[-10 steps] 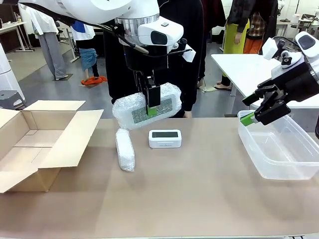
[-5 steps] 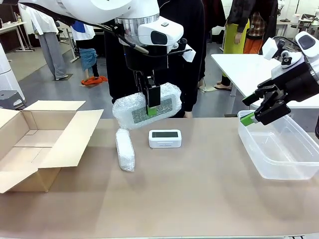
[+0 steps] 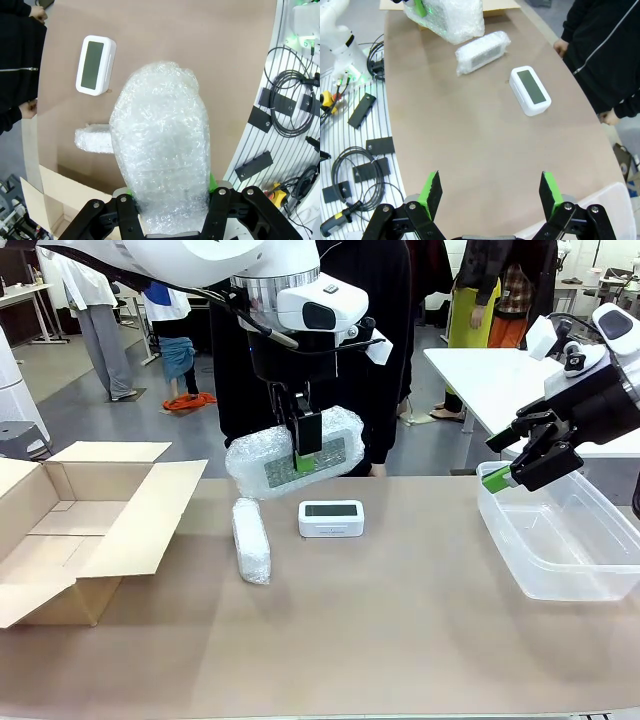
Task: Separate and place wrapped and unwrapped clocks.
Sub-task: If the picked Digital clock is wrapped, place it in the Package Box ; if not, place it in the Organizing box.
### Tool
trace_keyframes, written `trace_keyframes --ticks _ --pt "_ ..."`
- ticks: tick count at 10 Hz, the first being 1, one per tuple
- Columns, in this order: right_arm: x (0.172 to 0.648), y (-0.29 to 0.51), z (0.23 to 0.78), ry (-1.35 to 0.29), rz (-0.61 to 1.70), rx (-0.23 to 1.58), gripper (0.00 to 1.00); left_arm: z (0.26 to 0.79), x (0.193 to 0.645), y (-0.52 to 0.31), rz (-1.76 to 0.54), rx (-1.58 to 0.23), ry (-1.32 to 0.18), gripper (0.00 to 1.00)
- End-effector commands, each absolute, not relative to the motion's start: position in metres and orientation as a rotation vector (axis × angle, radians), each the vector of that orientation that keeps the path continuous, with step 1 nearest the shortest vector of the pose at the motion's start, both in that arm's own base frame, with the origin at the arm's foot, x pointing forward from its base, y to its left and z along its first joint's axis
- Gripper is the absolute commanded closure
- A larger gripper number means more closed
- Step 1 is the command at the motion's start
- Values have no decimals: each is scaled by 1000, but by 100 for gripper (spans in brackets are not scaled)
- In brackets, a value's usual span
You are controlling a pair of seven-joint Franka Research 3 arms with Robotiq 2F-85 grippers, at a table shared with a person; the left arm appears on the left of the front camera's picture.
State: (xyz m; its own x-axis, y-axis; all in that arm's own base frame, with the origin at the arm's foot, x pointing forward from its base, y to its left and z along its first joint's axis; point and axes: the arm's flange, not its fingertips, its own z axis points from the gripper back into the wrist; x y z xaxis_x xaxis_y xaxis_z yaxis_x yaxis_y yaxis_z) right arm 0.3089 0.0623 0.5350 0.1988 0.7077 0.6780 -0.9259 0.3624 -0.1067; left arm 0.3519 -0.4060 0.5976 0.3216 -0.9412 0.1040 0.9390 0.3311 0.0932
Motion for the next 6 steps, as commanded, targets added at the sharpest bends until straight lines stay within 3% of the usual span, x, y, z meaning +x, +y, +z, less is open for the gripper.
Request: trace_keyframes --ticks 1,2,3,6 --pt "313 63 533 -733 1193 394 0 602 354 -407 -1223 33 -165 87" --pt "313 63 533 -733 1193 394 0 602 354 -407 -1223 33 -165 87" --pt "313 63 533 -733 1193 394 0 598 352 -406 -1235 17 -148 48" --pt "313 63 533 -733 1193 394 0 611 386 -315 -698 2 -163 48"
